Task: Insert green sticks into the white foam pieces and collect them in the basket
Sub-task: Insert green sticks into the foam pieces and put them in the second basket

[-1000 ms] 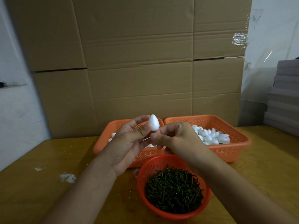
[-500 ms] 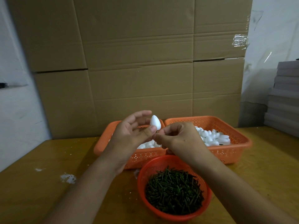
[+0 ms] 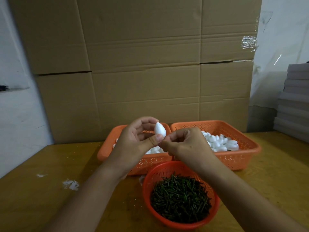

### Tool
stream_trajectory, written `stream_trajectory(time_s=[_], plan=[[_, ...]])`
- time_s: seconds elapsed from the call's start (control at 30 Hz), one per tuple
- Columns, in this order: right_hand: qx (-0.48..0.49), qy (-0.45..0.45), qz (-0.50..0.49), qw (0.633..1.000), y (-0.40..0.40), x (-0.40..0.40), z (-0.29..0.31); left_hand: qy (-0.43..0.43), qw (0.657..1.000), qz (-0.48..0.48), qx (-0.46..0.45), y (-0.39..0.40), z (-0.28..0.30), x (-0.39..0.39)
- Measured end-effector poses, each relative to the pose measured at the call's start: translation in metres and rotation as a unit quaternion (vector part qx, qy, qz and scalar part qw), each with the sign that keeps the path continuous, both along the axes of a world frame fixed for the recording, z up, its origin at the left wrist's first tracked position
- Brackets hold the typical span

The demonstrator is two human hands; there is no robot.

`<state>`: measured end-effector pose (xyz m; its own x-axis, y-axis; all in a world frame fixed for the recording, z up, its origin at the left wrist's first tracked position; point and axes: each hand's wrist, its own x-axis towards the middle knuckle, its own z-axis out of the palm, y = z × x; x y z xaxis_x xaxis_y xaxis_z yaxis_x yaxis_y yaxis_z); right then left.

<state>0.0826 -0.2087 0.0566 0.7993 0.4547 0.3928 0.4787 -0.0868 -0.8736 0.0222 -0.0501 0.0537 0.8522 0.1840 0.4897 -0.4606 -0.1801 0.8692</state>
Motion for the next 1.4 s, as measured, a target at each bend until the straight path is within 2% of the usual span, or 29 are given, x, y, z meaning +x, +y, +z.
stream_trajectory(time_s=[0.23, 0.53, 0.67, 0.73, 0.87, 1.03, 1.1, 1.17, 1.27, 1.33, 1.4], plan=[[0.025, 0.014, 0.008, 1.0, 0.003, 0.001, -0.001, 0.02, 0.998, 0.018, -0.051, 0.001, -0.002, 0.004], [0.002, -0.017, -0.003, 1.0, 0.003, 0.006, -0.006, 0.04, 0.995, 0.009, -0.089, -0.001, -0.007, 0.007], [-0.074, -0.037, -0.089, 0.993, -0.006, 0.025, -0.008, 0.053, 0.994, 0.039, -0.085, 0.003, -0.008, 0.01], [-0.058, 0.031, -0.12, 0.991, -0.014, 0.04, -0.009, 0.06, 0.99, 0.06, -0.109, 0.008, -0.009, 0.013], [0.051, 0.22, -0.131, 0.965, -0.039, 0.071, -0.007, 0.08, 0.985, 0.077, -0.13, 0.017, -0.009, 0.014], [0.185, 0.33, -0.123, 0.917, -0.063, 0.103, -0.009, 0.09, 0.983, 0.078, -0.138, 0.019, -0.009, 0.016], [0.196, 0.35, -0.121, 0.908, -0.064, 0.106, -0.01, 0.092, 0.983, 0.078, -0.139, 0.019, -0.009, 0.017], [0.175, 0.358, -0.107, 0.911, -0.061, 0.105, -0.01, 0.092, 0.984, 0.082, -0.133, 0.02, -0.009, 0.017], [0.121, 0.328, -0.059, 0.935, -0.055, 0.095, -0.008, 0.09, 0.984, 0.101, -0.118, 0.024, -0.01, 0.017], [0.061, 0.281, -0.009, 0.958, -0.051, 0.085, -0.007, 0.09, 0.983, 0.115, -0.112, 0.028, -0.01, 0.017], [-0.041, 0.207, 0.041, 0.977, -0.046, 0.073, -0.006, 0.093, 0.981, 0.137, -0.1, 0.033, -0.011, 0.018]])
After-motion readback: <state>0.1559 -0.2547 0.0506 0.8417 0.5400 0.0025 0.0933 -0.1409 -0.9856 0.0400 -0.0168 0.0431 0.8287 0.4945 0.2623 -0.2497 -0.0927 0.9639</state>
